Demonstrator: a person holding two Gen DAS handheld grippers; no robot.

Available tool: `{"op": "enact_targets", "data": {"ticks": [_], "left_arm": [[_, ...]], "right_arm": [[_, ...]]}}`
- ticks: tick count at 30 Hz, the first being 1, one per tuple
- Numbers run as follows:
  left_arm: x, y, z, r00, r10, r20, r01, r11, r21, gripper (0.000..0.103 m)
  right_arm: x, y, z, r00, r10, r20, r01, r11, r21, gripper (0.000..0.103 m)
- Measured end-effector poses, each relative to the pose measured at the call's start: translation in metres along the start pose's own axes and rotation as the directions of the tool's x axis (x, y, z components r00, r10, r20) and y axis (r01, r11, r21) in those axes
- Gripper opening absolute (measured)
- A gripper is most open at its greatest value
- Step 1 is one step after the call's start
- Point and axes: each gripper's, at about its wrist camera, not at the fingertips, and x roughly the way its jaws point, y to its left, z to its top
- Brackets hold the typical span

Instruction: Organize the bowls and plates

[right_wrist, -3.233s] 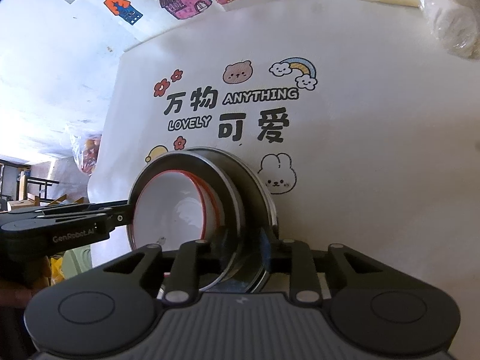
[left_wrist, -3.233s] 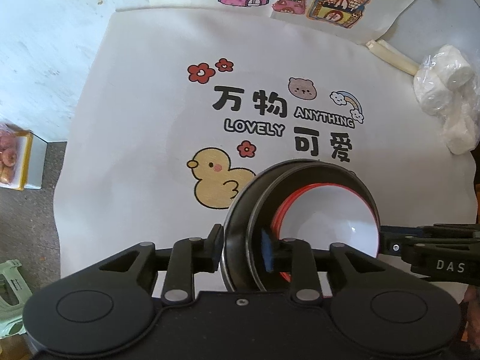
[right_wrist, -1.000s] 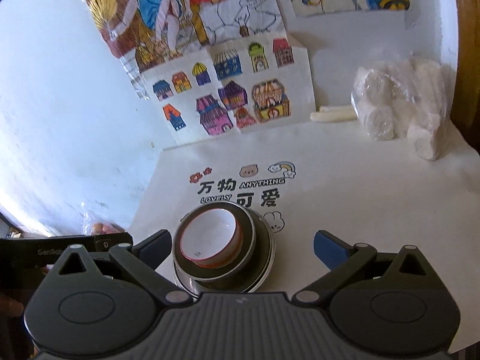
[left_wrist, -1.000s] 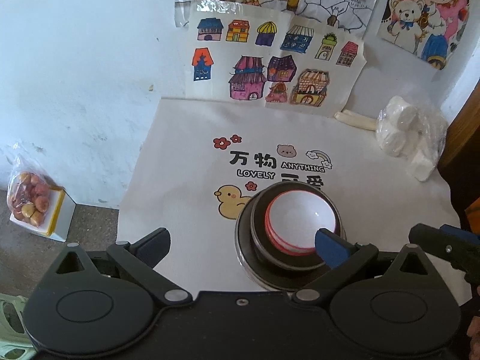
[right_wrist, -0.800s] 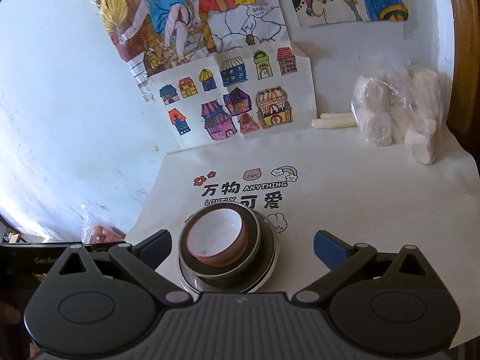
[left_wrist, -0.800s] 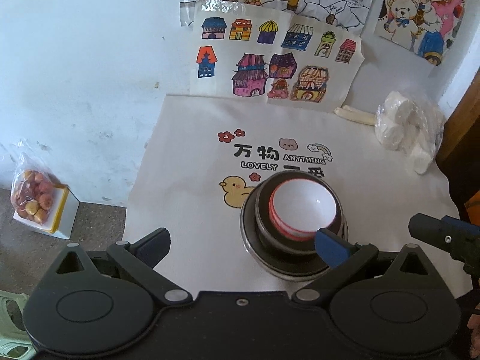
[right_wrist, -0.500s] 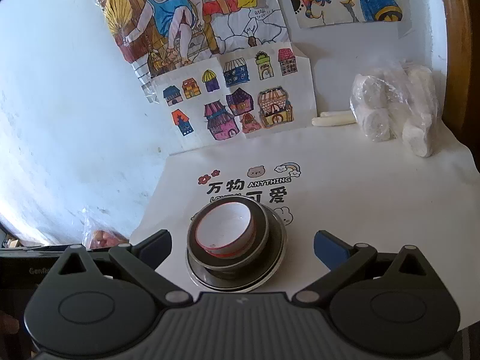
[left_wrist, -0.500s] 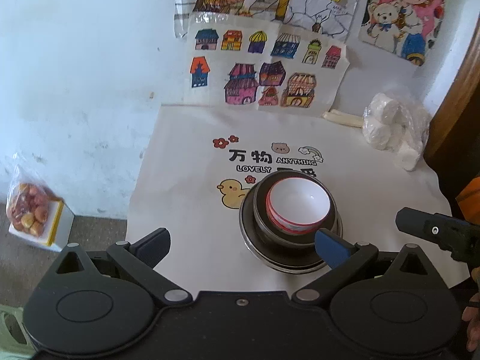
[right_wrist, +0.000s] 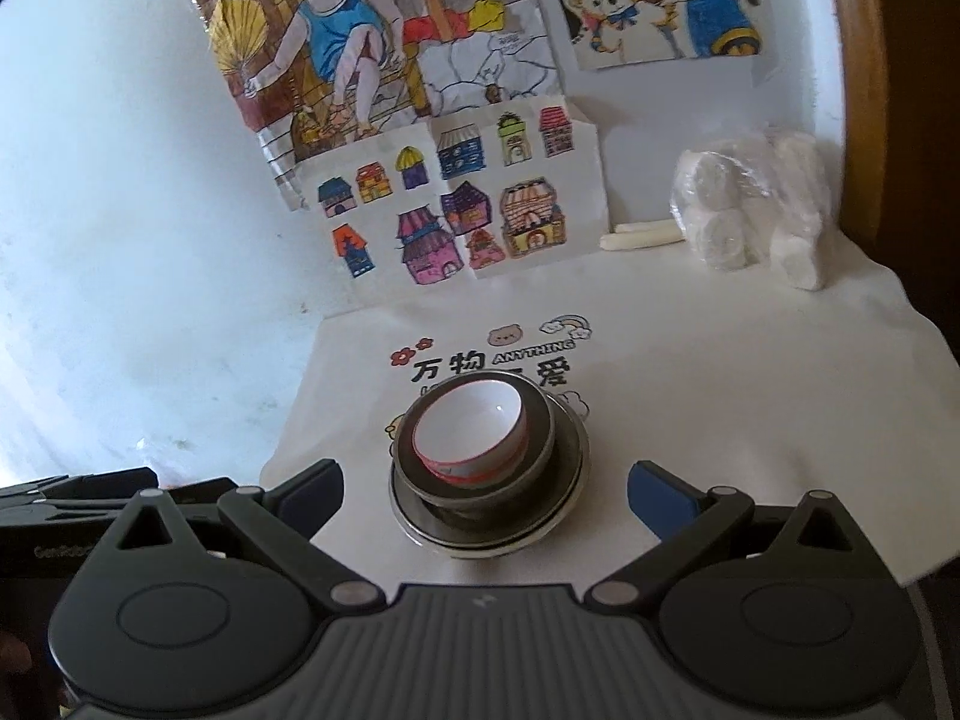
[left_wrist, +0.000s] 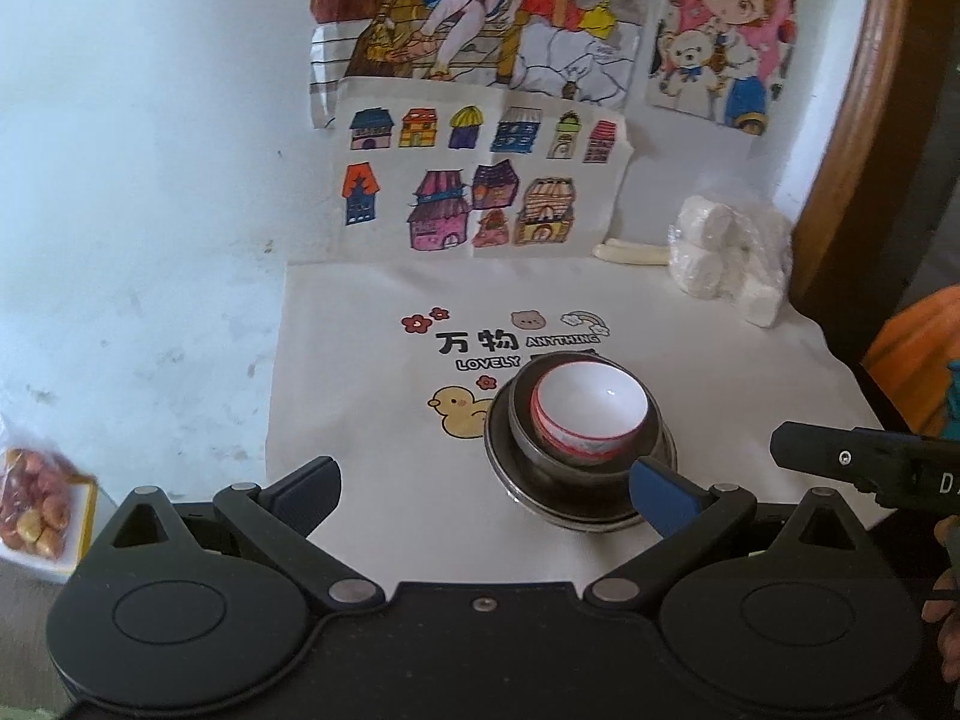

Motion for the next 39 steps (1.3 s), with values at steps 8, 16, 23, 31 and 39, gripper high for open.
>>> {"op": "enact_targets", "data": {"ticks": [8,16,23,31,39], "left_arm": [[-0.017,0.02,-0.011,0.997,-0.069,0.033,0.067,0.995,0.072,0.102],[-0.027,0.034,-0.028,0.991,-0.127,0.03,0.124,0.989,0.083,0.102],[-0.033,0.038,-0.035,0.99,-0.138,0.04,0.134,0.986,0.097,0.102],[-0.041,0.043,-0.039,0.99,-0.132,0.046,0.127,0.987,0.103,0.102],[-0.042,0.048,-0.041,0.991,-0.129,0.046,0.124,0.987,0.101,0.102]], "right_arm": [[-0.021,0.022,-0.031,0.996,-0.073,0.045,0.071,0.997,0.03,0.103],[-0.038,0.038,-0.054,0.991,-0.119,0.061,0.118,0.993,0.015,0.103],[-0.048,0.043,-0.063,0.988,-0.141,0.059,0.14,0.99,0.02,0.103],[-0.049,0.048,-0.066,0.989,-0.137,0.059,0.137,0.991,0.007,0.103],[-0.049,0.051,-0.067,0.989,-0.136,0.051,0.136,0.991,0.006,0.103]]}}
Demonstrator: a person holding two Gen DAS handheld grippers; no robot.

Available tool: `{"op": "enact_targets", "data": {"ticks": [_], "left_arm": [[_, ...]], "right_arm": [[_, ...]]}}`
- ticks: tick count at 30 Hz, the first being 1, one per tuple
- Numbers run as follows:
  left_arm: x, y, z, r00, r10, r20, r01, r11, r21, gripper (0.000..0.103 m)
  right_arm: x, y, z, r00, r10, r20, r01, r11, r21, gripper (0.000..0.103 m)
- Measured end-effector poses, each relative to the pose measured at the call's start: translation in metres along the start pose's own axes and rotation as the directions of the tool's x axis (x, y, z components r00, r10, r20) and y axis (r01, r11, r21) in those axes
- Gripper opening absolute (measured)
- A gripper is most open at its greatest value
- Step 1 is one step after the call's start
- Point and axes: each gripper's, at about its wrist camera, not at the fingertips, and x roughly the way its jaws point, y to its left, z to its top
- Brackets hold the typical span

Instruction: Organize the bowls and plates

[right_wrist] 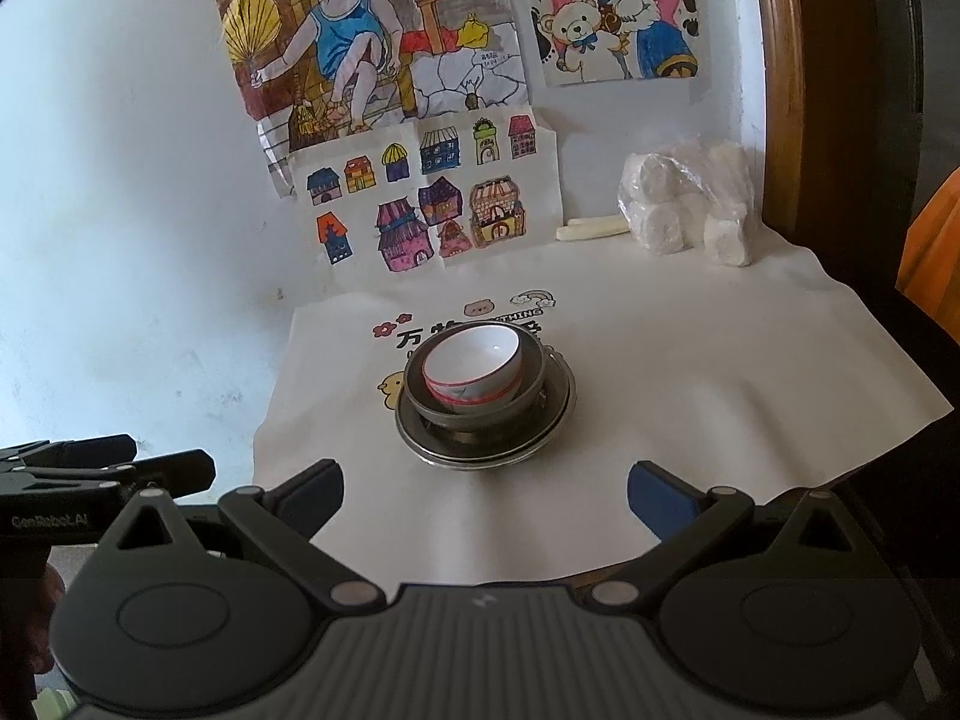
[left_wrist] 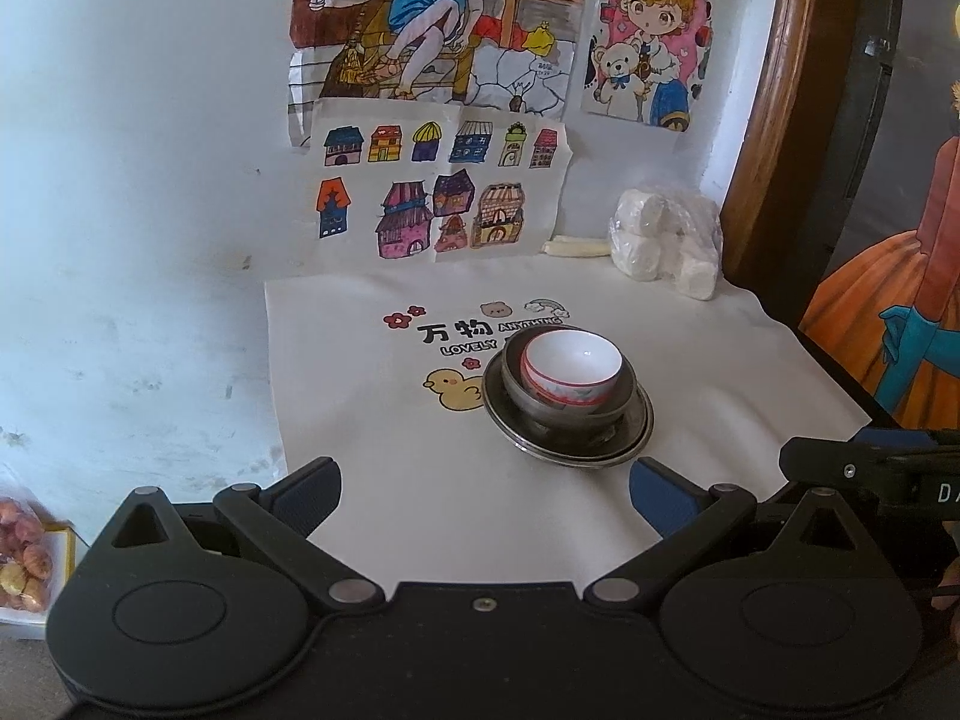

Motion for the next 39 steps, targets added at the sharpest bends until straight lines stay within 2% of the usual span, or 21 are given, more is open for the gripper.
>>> {"op": "enact_targets", "data": {"ticks": [39], "left_arm": [[0.0012,0.002,0.0028,1.0,0.005,-0.012,-0.005,1.0,-0.002,0.102]], "right_arm": [[0.0016,-0.0045,-0.0002,1.0,0.003,-0.008,-0.003,1.0,0.004,0.103]]}}
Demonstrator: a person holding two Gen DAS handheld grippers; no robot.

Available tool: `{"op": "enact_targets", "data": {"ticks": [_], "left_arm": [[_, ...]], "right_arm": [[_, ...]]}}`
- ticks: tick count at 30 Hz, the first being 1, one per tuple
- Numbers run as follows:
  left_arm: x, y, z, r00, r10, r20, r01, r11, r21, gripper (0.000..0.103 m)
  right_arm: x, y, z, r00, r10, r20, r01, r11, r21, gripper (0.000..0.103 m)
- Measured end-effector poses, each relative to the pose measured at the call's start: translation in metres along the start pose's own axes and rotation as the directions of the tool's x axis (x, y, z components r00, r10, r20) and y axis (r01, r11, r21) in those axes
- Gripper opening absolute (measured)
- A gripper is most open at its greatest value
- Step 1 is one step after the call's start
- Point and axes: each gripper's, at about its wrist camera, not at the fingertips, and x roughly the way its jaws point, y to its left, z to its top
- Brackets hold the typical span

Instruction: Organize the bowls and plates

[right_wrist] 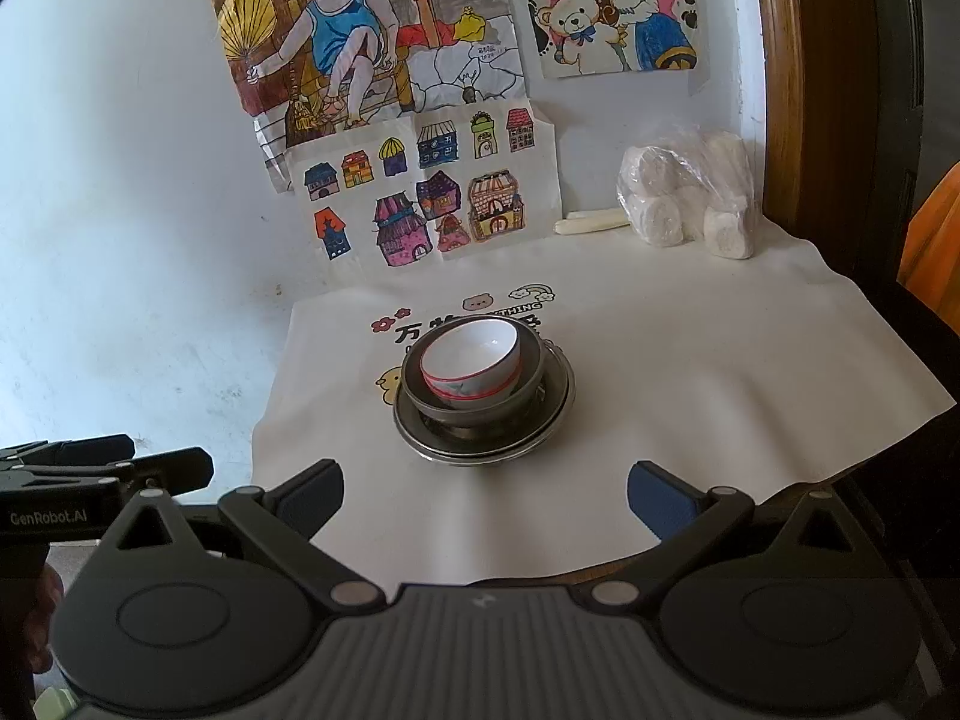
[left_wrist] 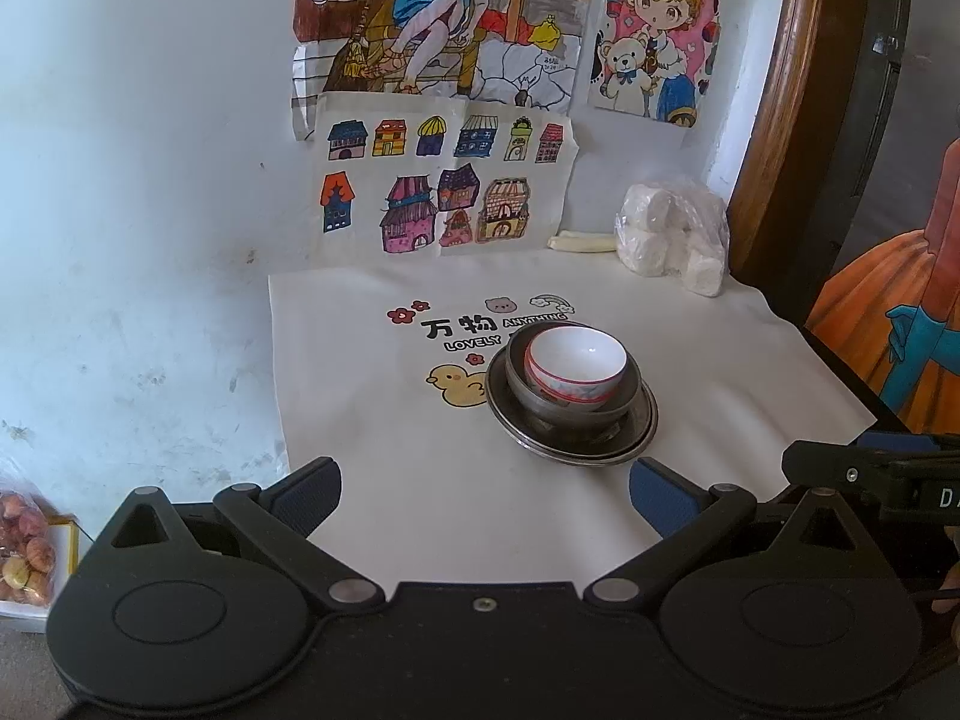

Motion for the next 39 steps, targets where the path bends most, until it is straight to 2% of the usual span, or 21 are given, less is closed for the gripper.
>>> {"op": "enact_targets", "data": {"ticks": [29,34,39], "left_arm": [[0.0036,0.0013,0.002,1.0,0.003,-0.001,-0.003,1.0,-0.011,0.102],[0.0026,0.0012,0.0014,0.999,-0.029,0.017,0.03,0.999,-0.021,0.102],[0.0031,-0.0022,0.0006,0.999,-0.025,0.021,0.025,1.0,-0.009,0.102]], "right_arm": [[0.0032,-0.0009,0.0001,1.0,-0.002,0.001,0.002,1.0,0.003,0.103],[0.0055,-0.001,0.0007,1.0,-0.003,0.002,0.003,1.0,0.004,0.103],[0.0072,-0.0001,0.0015,1.0,-0.003,0.002,0.003,1.0,0.001,0.103]]}}
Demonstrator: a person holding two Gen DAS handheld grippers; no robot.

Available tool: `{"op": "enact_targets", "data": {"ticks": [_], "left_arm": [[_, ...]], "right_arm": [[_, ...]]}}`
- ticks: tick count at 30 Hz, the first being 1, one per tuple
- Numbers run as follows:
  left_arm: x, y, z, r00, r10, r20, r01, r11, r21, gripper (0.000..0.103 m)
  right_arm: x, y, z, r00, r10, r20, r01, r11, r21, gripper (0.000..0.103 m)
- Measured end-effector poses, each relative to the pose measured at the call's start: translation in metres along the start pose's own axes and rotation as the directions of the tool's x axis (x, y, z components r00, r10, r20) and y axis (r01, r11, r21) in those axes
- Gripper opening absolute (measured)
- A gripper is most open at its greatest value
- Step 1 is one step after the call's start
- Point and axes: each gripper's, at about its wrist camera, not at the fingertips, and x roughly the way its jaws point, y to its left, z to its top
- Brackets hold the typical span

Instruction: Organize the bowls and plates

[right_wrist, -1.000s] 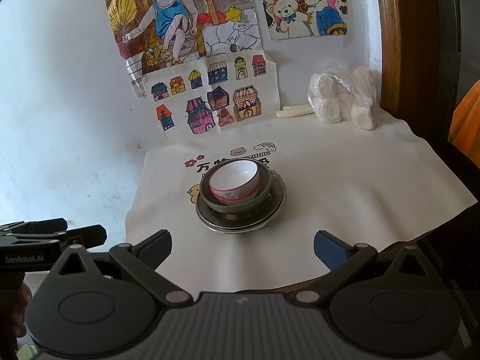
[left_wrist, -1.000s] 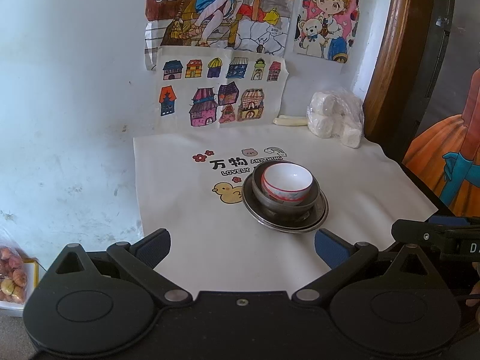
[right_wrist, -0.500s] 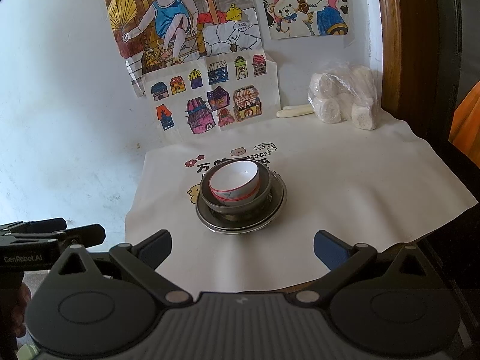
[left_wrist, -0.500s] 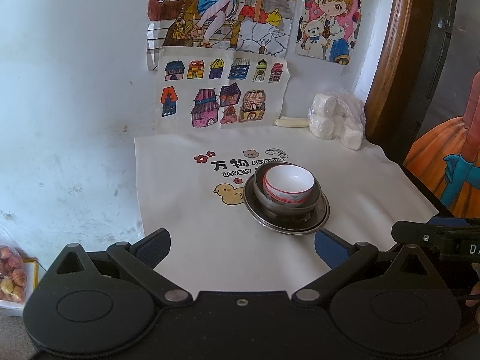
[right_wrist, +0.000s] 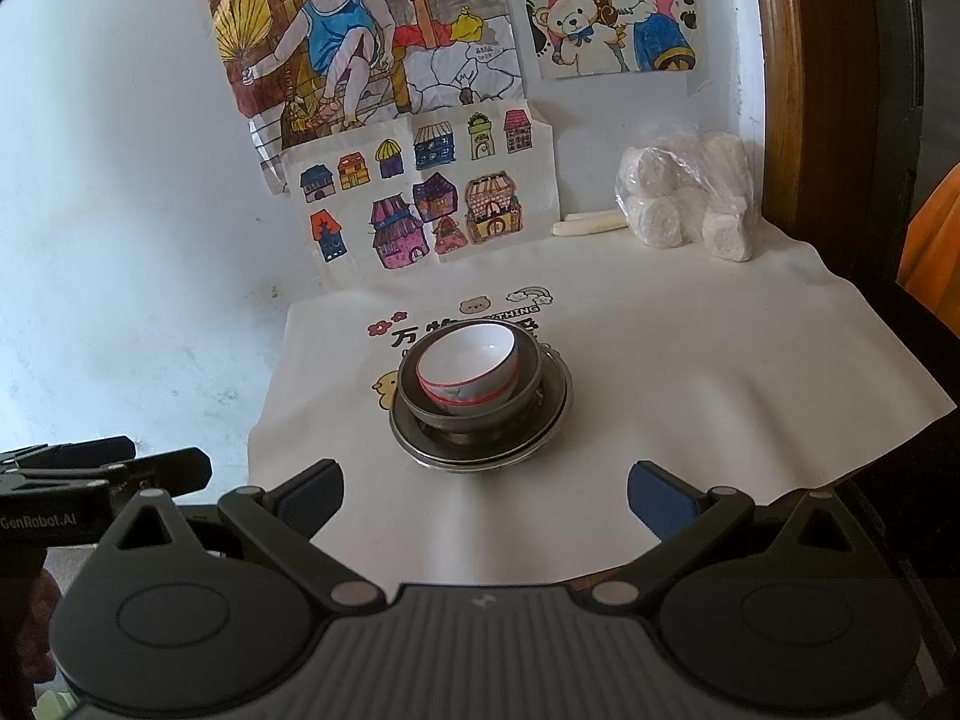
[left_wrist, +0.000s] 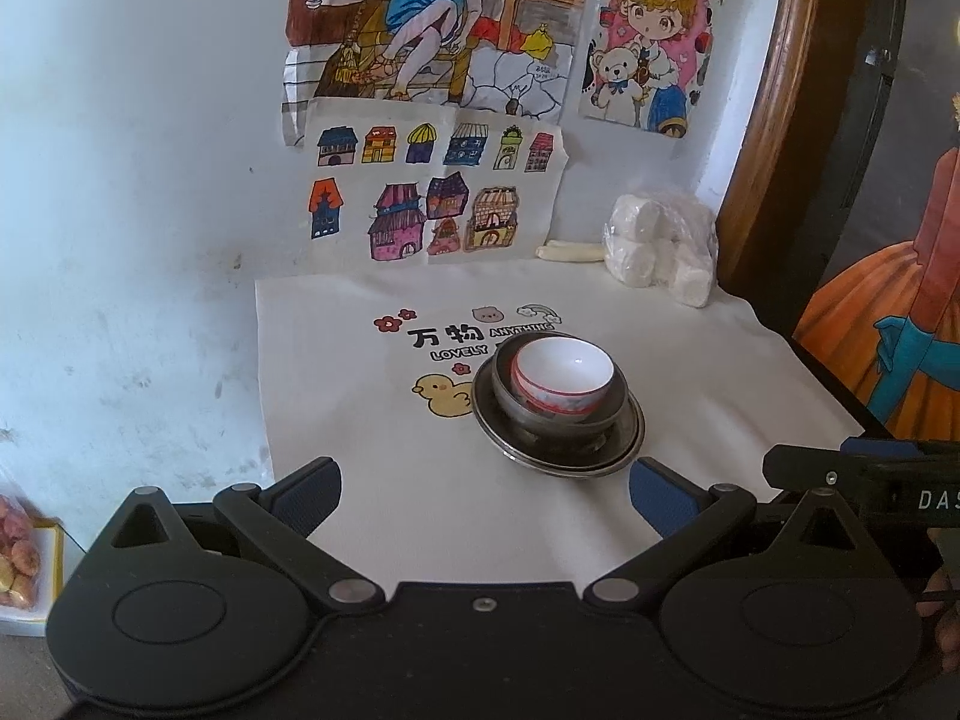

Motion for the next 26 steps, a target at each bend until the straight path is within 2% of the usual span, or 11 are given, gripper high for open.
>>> {"op": "enact_targets", "data": {"ticks": [5,11,26], "left_arm": [[0.001,0.002,0.001,1.0,-0.003,-0.002,0.003,1.0,-0.007,0.101],[0.006,0.001,0.003,1.0,-0.003,-0.018,0.003,1.0,-0.005,0.096],[0.026,-0.005,0.008,0.999,0.002,-0.043,-0.003,1.0,-0.016,0.097]], "right_arm": [[0.002,0.001,0.001,1.0,0.001,-0.003,-0.001,1.0,0.001,0.103],[0.006,0.0,0.003,1.0,0.004,-0.009,-0.004,1.0,0.001,0.103],[0.026,-0.012,0.009,0.998,0.013,-0.054,-0.012,1.0,0.017,0.103]]}}
